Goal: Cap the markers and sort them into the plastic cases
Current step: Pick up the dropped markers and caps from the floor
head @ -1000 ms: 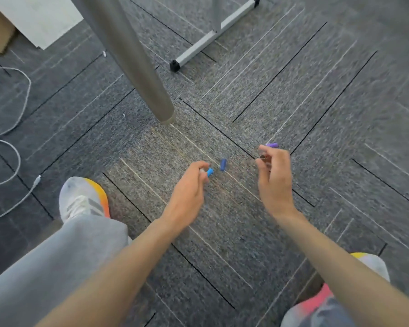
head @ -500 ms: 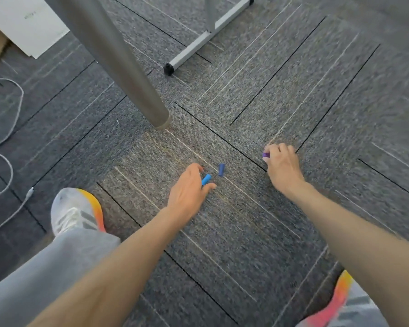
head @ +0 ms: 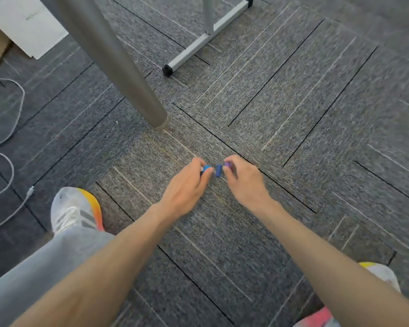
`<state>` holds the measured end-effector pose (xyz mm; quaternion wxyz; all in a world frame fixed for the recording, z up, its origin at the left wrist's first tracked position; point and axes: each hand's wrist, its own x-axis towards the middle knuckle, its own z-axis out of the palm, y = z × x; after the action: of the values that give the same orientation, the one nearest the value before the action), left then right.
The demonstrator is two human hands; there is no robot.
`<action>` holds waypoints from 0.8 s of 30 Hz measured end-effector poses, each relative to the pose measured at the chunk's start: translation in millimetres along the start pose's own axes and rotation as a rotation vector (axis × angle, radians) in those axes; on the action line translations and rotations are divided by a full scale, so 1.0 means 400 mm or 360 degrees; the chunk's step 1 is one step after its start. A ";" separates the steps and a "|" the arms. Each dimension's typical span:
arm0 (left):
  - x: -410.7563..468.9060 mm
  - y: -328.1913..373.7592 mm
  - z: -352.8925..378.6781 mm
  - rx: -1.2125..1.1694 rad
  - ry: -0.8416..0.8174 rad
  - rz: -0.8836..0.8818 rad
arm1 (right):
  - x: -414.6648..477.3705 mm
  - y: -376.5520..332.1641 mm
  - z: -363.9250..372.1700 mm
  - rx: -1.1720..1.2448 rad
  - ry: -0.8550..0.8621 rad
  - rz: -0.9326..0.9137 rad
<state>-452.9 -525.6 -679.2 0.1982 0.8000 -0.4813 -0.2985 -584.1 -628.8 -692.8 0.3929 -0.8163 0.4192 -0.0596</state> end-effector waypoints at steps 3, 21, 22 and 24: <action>-0.042 0.034 -0.081 -0.0108 0.0112 0.0126 | 0.038 -0.029 0.062 -0.0348 0.0037 0.0059; -0.167 0.093 -0.351 0.0001 0.0188 0.0193 | -0.018 -0.202 -0.032 0.0377 -0.0155 0.0520; -0.175 0.109 -0.365 0.0011 0.0199 0.0190 | -0.022 -0.223 -0.055 0.0522 -0.0115 0.0541; -0.192 0.148 -0.396 0.0030 0.0221 0.0179 | -0.030 -0.283 -0.115 0.0771 -0.0058 0.0553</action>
<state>-413.2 -479.5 -503.9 0.2401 0.7922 -0.5134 -0.2262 -539.3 -608.6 -580.2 0.5880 -0.6157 0.5191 -0.0752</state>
